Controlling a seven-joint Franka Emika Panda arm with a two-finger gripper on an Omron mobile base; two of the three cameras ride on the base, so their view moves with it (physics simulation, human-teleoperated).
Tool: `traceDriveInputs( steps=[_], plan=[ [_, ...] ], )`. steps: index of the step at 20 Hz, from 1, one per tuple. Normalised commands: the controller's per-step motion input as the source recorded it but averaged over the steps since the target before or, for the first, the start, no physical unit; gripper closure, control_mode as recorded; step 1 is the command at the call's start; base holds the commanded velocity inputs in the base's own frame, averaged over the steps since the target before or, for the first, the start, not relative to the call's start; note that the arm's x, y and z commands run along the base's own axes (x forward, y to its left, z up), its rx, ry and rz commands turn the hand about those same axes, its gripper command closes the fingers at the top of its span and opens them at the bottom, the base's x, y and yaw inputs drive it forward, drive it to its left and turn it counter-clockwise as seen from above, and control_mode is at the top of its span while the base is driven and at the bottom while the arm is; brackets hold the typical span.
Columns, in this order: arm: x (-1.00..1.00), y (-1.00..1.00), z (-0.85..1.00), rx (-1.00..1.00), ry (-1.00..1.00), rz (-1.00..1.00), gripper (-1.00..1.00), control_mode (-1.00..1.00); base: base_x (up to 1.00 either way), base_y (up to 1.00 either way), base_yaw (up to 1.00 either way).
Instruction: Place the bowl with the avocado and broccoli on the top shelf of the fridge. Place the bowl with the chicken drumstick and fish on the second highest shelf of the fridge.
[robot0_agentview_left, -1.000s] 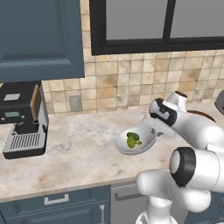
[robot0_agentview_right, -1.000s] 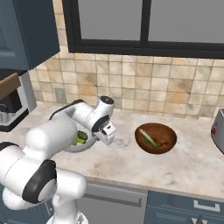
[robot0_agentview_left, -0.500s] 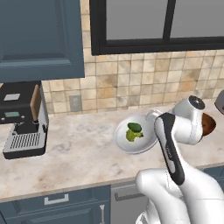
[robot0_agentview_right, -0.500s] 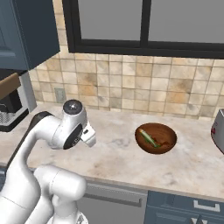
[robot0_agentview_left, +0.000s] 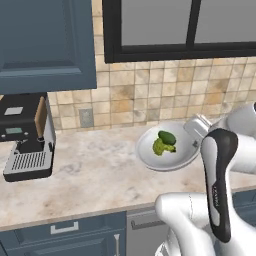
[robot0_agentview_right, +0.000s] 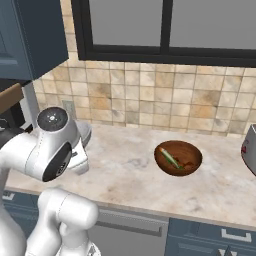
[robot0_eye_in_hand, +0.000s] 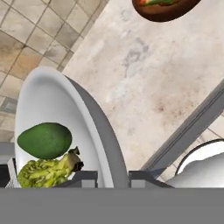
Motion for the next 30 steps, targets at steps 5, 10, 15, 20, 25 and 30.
traceDriveInputs(
  steps=[5,10,15,20,25,30],
  plan=[
    [-0.23,0.08,0.82,0.21,0.23,-0.13,1.00,-1.00,0.00,0.00,0.00],
    [0.00,-0.04,0.06,0.12,0.10,-0.06,1.00,-1.00,0.00,0.00,0.00],
    [0.00,0.00,0.00,0.00,0.00,0.00,1.00,-1.00,0.00,0.00,0.00],
    [0.00,0.00,0.00,0.00,0.00,0.00,1.00,-1.00,0.00,0.00,0.00],
    [0.00,0.00,0.00,0.00,0.00,0.00,1.00,-1.00,0.00,0.00,0.00],
    [-0.04,0.00,-0.04,0.00,-0.05,0.00,1.00,-1.00,0.00,0.00,0.00]
  ],
)
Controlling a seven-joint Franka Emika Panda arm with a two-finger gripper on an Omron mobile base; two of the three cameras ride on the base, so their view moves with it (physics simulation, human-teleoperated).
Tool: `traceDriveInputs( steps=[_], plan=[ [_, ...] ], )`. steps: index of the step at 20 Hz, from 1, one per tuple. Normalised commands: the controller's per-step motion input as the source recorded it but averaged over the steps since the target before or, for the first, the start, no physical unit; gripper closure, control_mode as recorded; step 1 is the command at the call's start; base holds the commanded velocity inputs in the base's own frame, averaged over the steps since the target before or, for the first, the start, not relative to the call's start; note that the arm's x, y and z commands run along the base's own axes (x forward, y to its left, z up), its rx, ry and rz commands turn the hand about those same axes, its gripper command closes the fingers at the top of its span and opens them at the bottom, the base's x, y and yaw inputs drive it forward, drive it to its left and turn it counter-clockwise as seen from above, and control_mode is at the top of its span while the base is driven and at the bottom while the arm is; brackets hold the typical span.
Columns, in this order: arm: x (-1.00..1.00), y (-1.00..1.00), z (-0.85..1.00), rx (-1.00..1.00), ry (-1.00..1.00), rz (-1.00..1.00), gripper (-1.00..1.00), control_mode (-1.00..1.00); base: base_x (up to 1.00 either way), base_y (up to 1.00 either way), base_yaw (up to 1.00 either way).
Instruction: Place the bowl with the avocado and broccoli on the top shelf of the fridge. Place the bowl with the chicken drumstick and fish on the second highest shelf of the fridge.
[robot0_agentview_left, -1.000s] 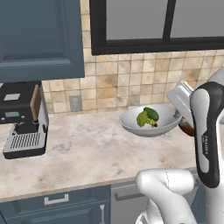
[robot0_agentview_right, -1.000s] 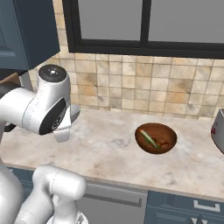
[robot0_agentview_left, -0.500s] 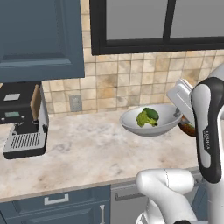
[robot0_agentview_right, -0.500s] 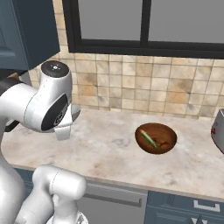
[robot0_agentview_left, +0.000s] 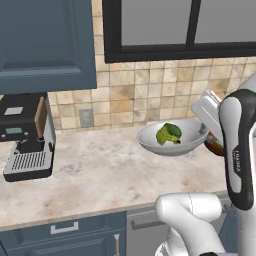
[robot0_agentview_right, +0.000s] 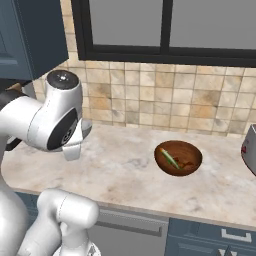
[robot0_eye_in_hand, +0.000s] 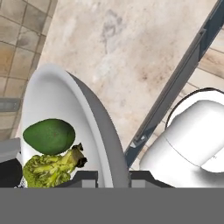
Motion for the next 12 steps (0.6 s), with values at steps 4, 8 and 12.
traceDriveInputs(
  steps=[4,8,12],
  plan=[
    [-0.17,-0.01,-0.07,0.00,-0.10,0.00,1.00,-1.00,0.00,0.00,0.00],
    [-0.21,-0.19,0.00,0.03,0.00,-0.09,1.00,-1.00,0.00,0.00,0.00],
    [-0.01,0.00,0.00,0.00,0.00,0.00,1.00,1.00,-0.01,0.00,-0.07]
  ],
)
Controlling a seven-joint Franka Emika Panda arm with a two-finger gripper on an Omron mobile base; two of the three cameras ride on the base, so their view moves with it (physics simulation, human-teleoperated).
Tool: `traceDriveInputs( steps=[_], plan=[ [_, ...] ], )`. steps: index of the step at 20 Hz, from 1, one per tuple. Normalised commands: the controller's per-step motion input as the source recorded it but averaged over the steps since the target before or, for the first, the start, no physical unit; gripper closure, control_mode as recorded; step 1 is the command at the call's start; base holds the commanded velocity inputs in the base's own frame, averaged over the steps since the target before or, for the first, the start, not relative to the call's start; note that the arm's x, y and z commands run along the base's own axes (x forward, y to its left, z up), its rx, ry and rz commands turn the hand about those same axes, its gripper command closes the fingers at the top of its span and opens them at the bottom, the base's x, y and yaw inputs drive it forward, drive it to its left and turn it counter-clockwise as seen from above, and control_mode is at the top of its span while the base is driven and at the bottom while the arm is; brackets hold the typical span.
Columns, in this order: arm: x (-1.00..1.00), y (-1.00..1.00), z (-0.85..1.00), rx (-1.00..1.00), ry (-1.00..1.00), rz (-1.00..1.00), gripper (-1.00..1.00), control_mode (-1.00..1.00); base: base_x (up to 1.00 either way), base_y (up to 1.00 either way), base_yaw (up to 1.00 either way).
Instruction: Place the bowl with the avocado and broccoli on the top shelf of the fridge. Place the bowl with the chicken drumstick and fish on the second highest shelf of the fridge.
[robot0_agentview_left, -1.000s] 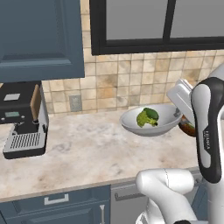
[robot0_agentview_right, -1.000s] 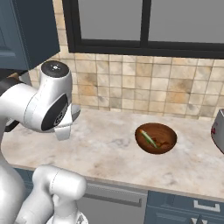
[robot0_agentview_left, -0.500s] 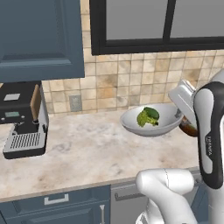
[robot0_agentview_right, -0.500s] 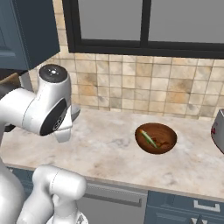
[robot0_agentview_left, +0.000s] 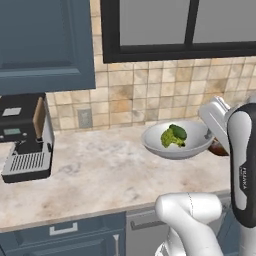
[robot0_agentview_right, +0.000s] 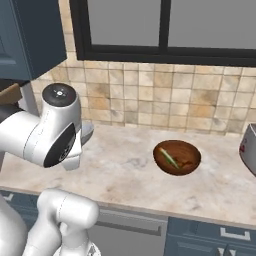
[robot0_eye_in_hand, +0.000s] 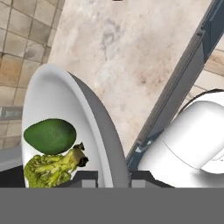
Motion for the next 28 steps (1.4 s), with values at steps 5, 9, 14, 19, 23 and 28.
traceDriveInputs(
  steps=[5,9,14,19,23,28],
  plan=[
    [0.00,0.00,0.00,0.00,0.00,0.00,1.00,1.00,-0.34,0.00,-0.34],
    [0.00,0.00,0.00,0.00,0.00,0.00,1.00,1.00,-0.47,0.00,-0.42],
    [0.00,0.00,0.00,0.00,0.00,0.00,1.00,1.00,-0.65,-0.16,-0.60],
    [0.00,0.00,0.00,0.00,0.00,0.00,1.00,1.00,-0.58,-0.19,-0.68],
    [0.00,0.00,0.00,0.00,0.00,0.00,1.00,1.00,-0.45,-0.19,-0.72],
    [0.00,0.00,0.00,0.00,0.00,0.00,1.00,1.00,-0.24,-0.06,-0.80]
  ],
)
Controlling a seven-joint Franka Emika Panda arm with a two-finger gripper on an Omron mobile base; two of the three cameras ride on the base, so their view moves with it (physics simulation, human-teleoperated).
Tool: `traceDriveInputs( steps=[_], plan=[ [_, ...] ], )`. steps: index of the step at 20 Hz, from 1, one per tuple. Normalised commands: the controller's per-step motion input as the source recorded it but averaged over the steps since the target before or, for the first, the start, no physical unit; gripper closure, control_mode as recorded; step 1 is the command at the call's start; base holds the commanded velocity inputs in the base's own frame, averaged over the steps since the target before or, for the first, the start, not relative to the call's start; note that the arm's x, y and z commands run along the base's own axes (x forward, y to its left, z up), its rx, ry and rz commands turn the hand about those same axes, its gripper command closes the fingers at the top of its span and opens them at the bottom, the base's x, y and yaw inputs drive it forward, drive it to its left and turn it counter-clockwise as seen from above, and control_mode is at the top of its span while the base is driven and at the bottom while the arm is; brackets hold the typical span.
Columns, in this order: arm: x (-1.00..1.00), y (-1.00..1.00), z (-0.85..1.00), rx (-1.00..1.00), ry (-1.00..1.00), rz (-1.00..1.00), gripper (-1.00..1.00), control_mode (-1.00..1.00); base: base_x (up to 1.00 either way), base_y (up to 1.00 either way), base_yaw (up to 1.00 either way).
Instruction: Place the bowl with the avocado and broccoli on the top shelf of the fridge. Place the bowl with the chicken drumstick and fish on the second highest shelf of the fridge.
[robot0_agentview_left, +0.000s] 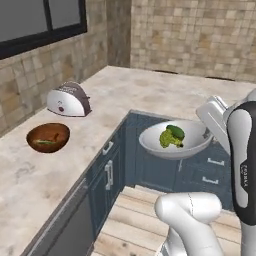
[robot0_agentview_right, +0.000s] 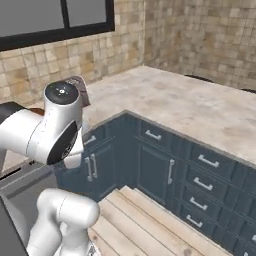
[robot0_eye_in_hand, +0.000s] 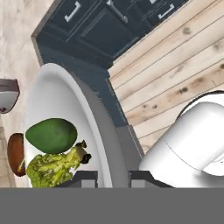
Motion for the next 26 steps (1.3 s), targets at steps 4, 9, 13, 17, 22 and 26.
traceDriveInputs(
  steps=[4,9,13,17,22,26],
  plan=[
    [0.00,0.00,0.00,0.00,0.00,0.00,1.00,1.00,-0.02,0.00,-0.87],
    [0.00,0.00,0.00,0.00,0.00,0.00,1.00,1.00,0.00,0.00,-0.93],
    [0.00,0.00,0.00,0.00,0.00,0.00,1.00,1.00,0.00,0.00,-0.98],
    [0.00,0.00,0.00,0.00,0.00,0.00,1.00,1.00,0.00,0.03,-1.00],
    [0.00,0.00,0.00,0.00,0.00,0.00,1.00,1.00,0.00,0.06,-0.95],
    [0.00,0.00,0.00,0.00,0.00,0.00,1.00,1.00,0.36,0.35,-0.51]
  ],
)
